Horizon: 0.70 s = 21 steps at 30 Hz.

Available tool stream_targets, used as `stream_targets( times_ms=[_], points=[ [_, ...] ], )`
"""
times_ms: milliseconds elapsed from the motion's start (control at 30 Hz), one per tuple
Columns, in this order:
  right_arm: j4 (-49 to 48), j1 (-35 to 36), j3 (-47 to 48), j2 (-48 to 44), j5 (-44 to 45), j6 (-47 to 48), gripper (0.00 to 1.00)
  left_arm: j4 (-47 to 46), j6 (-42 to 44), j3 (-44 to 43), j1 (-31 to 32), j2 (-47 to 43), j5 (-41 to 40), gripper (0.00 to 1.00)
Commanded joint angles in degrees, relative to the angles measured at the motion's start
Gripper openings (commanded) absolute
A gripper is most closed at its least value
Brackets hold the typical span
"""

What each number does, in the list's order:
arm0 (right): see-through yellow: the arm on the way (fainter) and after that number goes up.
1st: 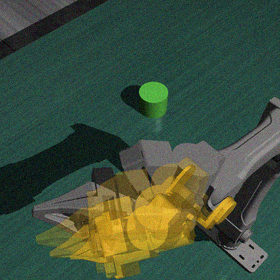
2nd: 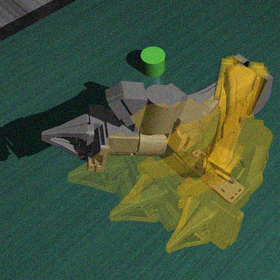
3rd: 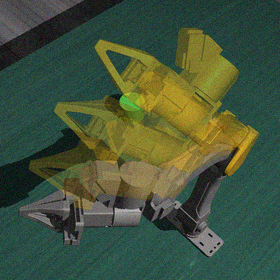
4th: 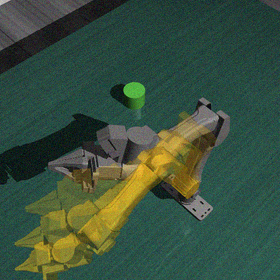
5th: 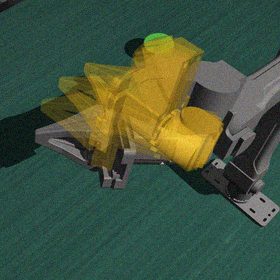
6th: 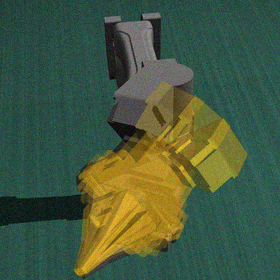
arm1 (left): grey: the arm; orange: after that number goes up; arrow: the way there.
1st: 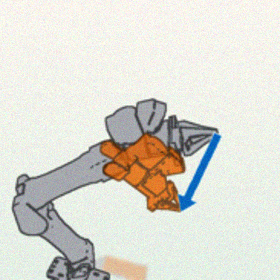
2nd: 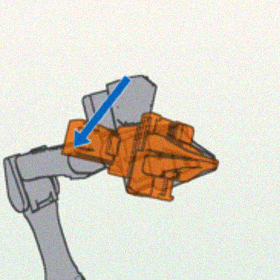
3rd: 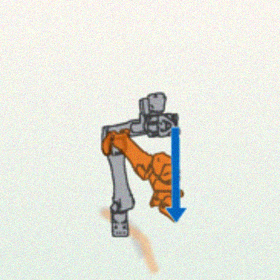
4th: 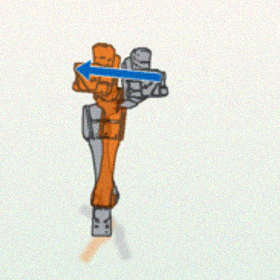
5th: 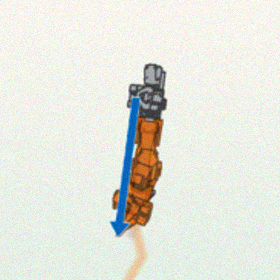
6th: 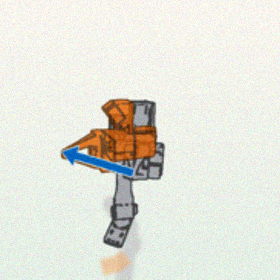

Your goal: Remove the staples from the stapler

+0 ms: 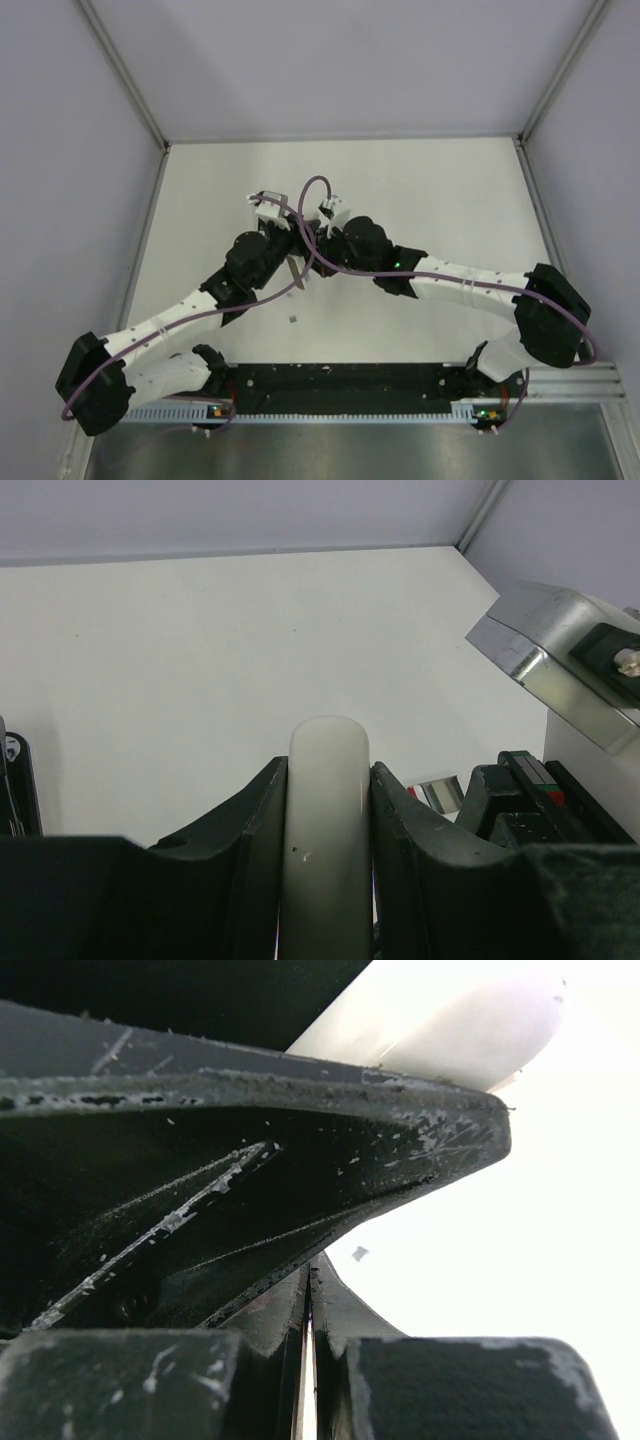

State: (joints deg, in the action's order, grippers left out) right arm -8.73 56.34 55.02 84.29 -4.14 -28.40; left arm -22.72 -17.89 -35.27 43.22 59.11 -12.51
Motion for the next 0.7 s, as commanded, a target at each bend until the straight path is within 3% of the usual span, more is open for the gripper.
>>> stream_targets(
  times_ms=[0,300,667],
  points=[
    [-9.3,1.8,1.5,0.2,-3.3,-2.5,0.00,-7.1,-1.0,0.5,1.0,0.5,0.3,0.00],
    [-0.8,1.7,2.3,-3.5,3.3,1.9,0.00,-2.2,0.0,-3.8,1.0,-1.4,3.0,0.00],
    [12.0,-1.0,-0.4,-15.6,14.6,6.4,0.00,-1.4,1.4,-5.4,1.0,-2.0,1.6,0.00]
  ],
)
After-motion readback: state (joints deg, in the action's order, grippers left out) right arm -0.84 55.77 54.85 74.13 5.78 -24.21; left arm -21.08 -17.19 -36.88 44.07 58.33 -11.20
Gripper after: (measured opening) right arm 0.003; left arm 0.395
